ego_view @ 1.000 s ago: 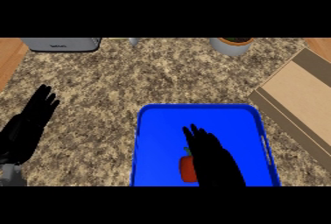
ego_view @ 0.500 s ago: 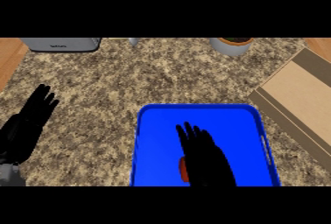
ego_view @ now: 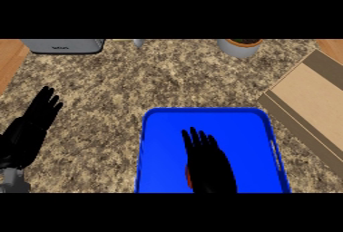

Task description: Pick the bell pepper from the tray and place it in the cardboard box

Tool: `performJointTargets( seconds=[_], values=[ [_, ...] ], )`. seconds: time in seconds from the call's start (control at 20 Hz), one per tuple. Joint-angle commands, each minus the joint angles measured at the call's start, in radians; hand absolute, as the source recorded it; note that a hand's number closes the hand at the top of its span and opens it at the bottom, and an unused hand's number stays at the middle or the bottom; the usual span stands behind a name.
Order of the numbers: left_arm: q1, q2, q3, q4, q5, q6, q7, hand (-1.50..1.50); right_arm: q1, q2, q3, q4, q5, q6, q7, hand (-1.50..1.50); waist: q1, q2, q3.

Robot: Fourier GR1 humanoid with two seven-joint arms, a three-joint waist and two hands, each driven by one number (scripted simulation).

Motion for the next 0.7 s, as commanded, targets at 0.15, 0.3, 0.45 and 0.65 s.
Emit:
performJointTargets(
  seconds=[0.15,0.3,0.45,0.65],
  values=[
    [-0.037,0.013,0.036,-0.017,0.023,-0.015,0.062,0.0,-0.019,0.017,0.042,0.069,0.002,-0.018,0.169,-1.5,0.002,0.0,0.0],
    [-0.013,-0.013,0.017,-0.021,-0.027,-0.001,0.029,0.0,-0.046,0.017,-0.014,0.098,0.008,0.007,0.121,-1.5,0.002,0.0,0.0],
    [-0.056,0.004,0.031,0.0,-0.016,-0.018,0.068,0.0,-0.035,0.017,0.035,0.09,-0.011,-0.02,0.17,-1.5,0.0,0.0,0.0],
    [-0.002,-0.042,0.022,0.009,-0.048,-0.027,-0.009,0.0,-0.015,0.017,-0.023,0.092,-0.014,0.056,0.12,-1.5,-0.001,0.0,0.0]
  ],
)
